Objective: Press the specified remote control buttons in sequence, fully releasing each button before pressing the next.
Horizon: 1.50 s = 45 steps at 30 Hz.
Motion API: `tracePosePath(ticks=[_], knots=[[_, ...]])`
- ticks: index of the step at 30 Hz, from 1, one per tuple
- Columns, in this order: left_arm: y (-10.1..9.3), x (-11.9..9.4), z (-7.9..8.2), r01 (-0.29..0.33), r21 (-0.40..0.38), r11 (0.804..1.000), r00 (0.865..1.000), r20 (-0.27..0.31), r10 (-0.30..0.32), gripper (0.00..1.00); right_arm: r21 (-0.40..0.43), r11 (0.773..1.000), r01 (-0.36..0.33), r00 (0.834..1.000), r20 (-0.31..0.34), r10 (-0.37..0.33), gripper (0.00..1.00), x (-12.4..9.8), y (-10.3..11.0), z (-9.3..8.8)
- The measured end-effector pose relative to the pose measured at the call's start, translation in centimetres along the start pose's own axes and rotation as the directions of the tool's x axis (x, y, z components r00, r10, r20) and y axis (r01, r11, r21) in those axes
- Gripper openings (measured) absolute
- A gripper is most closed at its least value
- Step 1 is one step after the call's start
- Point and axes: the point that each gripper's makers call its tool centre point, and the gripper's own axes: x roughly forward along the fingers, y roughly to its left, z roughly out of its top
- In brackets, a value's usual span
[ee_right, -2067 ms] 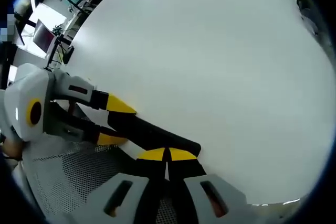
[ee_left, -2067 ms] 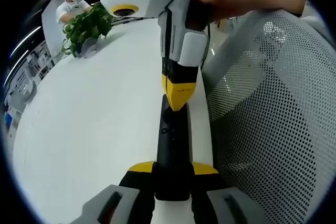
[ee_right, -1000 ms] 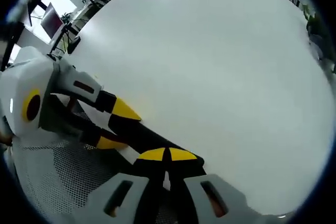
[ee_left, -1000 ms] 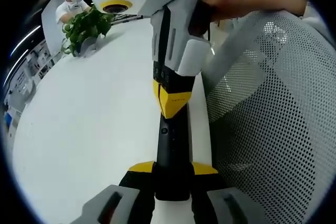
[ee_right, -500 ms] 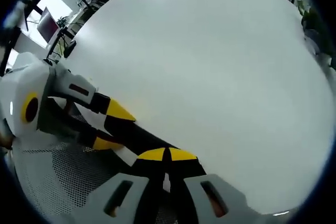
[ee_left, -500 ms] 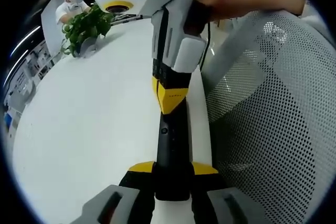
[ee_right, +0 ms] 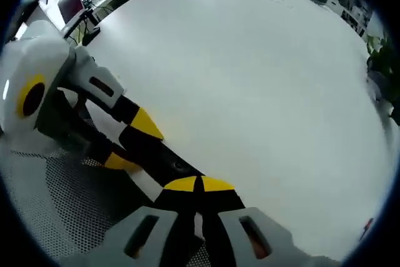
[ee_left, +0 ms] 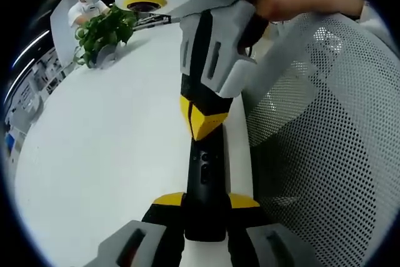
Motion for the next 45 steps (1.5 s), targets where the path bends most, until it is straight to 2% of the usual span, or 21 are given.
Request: tracePosePath(ticks=[3, 6, 12, 16, 18, 19, 30, 45], knots=[[0.0, 0.0, 0.0, 0.0, 0.0, 1.0, 1.0, 0.0, 0.0, 0.24, -0.02, 1.0, 0.005, 1.0, 0.006, -0.005, 0.0, 0.0, -0.1, 0.0], [0.0, 0.0, 0.0, 0.0, -0.001, 1.0, 1.0, 0.001, 0.0, 0.24, 0.06, 0.998, -0.029, 0.999, 0.03, 0.027, 0.0, -0.1, -0.3, 0.0], [0.0, 0.0, 0.0, -0.001, -0.004, 1.0, 1.0, 0.001, 0.001, 0.24, 0.086, 0.995, -0.046, 0.999, 0.02, 0.044, 0.0, -0.1, -0.2, 0.0], [0.0, 0.0, 0.0, -0.002, -0.004, 1.0, 1.0, 0.001, 0.002, 0.24, 0.127, 0.984, -0.124, 0.992, 0.006, 0.125, 0.0, -0.3, 1.2, -0.1], [0.0, 0.0, 0.0, -0.003, -0.005, 1.0, 1.0, 0.003, 0.003, 0.24, 0.117, 0.985, -0.125, 0.992, 0.002, 0.125, 0.0, -0.2, 1.4, -0.1], [0.0, 0.0, 0.0, -0.003, -0.004, 1.0, 1.0, 0.004, 0.003, 0.24, 0.086, 0.99, -0.115, 0.993, 0.003, 0.115, 0.0, -0.2, 1.2, 0.0], [0.0, 0.0, 0.0, -0.005, -0.004, 1.0, 1.0, 0.005, 0.005, 0.24, 0.055, 0.99, -0.129, 0.992, 0.004, 0.129, 0.0, -0.2, 1.8, -0.1], [0.1, 0.0, 0.0, -0.007, -0.008, 1.0, 1.0, 0.006, 0.007, 0.24, -0.014, 0.994, -0.112, 0.994, -0.007, 0.112, 0.0, 0.0, 2.0, -0.2]])
